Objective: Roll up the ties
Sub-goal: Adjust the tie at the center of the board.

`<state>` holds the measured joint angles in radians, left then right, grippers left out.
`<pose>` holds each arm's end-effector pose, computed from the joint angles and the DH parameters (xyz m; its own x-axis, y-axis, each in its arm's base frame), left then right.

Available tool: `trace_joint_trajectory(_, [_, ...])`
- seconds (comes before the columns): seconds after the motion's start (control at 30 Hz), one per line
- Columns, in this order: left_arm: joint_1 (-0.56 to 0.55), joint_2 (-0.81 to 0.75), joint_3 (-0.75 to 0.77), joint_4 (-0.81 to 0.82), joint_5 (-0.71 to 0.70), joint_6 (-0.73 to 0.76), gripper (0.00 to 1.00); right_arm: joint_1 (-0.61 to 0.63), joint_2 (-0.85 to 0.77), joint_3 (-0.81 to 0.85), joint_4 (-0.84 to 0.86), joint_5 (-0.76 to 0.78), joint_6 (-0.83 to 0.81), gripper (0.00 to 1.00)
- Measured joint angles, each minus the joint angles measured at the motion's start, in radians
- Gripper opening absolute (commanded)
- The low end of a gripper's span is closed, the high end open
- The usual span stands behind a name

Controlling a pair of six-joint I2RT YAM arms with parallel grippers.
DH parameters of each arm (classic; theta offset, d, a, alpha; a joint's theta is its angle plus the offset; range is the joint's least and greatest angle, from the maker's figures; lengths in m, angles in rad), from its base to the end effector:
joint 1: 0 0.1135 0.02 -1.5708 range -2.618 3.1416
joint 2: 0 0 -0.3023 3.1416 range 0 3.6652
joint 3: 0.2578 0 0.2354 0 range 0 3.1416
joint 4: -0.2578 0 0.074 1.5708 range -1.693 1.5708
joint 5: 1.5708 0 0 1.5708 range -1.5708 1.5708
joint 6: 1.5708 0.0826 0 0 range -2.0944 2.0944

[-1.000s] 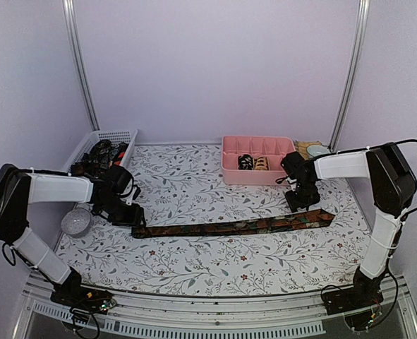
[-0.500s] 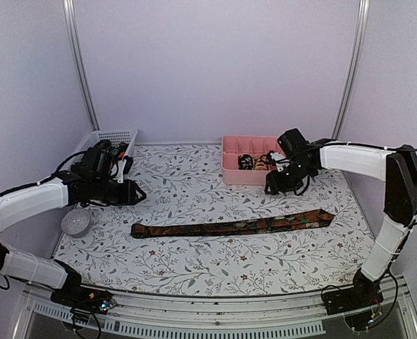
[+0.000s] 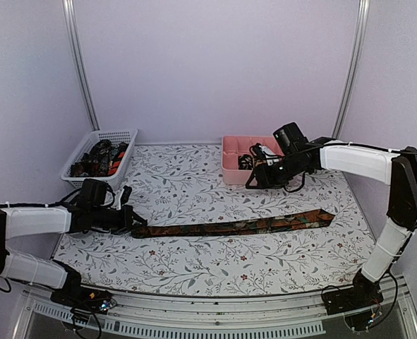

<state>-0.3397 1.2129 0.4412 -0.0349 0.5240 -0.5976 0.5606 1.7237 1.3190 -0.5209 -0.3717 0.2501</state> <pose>0.1935 -0.1122 0.1759 -0.9087 -0.1955 -0.3688 0.1254 0.7148 -0.6880 0.3141 0.2326 0.2572 -0.8240 -0.2450 -0.5108 -0.4917 0.7572 0.4300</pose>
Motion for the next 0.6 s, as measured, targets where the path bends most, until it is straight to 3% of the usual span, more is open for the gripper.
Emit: trace_joint_trajectory(0.6, [0.053,0.174,-0.034,0.051,-0.07,0.004,0.0,0.022,0.0,-0.002,0.022,-0.058,0.005,0.51])
